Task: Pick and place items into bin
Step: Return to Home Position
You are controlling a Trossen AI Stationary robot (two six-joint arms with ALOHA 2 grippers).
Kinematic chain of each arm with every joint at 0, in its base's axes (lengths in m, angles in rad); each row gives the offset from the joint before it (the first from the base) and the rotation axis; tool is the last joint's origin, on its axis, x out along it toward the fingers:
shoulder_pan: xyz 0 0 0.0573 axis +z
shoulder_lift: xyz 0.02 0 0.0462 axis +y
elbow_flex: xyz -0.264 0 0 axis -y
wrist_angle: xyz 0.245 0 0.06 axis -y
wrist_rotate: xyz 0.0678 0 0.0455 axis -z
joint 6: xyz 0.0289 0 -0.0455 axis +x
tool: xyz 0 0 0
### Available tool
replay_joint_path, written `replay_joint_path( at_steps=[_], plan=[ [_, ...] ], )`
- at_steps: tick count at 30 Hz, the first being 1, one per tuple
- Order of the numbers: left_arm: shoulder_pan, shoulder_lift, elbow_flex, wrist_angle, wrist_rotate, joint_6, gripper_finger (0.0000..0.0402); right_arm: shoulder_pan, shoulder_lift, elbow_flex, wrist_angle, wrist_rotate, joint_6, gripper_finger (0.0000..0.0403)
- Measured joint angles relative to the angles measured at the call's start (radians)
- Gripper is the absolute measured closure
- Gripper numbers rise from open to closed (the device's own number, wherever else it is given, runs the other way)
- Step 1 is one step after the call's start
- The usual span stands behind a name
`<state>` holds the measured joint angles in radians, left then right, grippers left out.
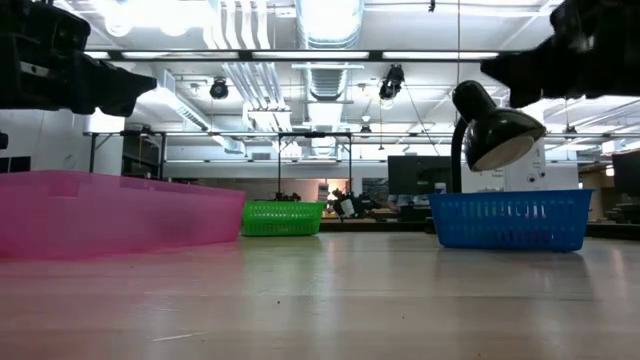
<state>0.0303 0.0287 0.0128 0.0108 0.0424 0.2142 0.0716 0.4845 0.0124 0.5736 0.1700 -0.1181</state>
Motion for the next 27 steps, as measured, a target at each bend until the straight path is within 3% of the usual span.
replay_joint_path(
  at_steps=[4, 9, 11, 18, 23, 27],
  plan=[
    [0.0, 0.0, 0.002, -0.005, 0.001, -0.003, 0.0401, -0.066, -0.044, 0.052, -0.054, -0.071, 0.08, 0.0395],
    [0.0, -0.001, 0.002, -0.013, 0.0, -0.028, 0.0401, -0.07, -0.125, 0.171, -0.442, -0.078, 0.128, 0.0395],
    [0.0, -0.001, 0.002, -0.013, 0.0, -0.033, 0.0401, -0.062, -0.163, 0.184, -0.508, -0.095, 0.141, 0.0395],
    [0.0, -0.001, 0.003, -0.017, -0.001, -0.034, 0.0402, -0.039, -0.332, 0.065, -0.474, -0.144, 0.166, 0.0395],
    [0.0, -0.001, 0.003, -0.02, -0.001, -0.047, 0.0401, -0.039, -0.481, 0.028, -0.514, -0.118, 0.164, 0.0394],
    [0.0, -0.001, 0.003, -0.02, -0.001, -0.052, 0.0401, -0.037, -0.478, 0.011, -0.529, -0.117, 0.168, 0.0394]
  ],
)
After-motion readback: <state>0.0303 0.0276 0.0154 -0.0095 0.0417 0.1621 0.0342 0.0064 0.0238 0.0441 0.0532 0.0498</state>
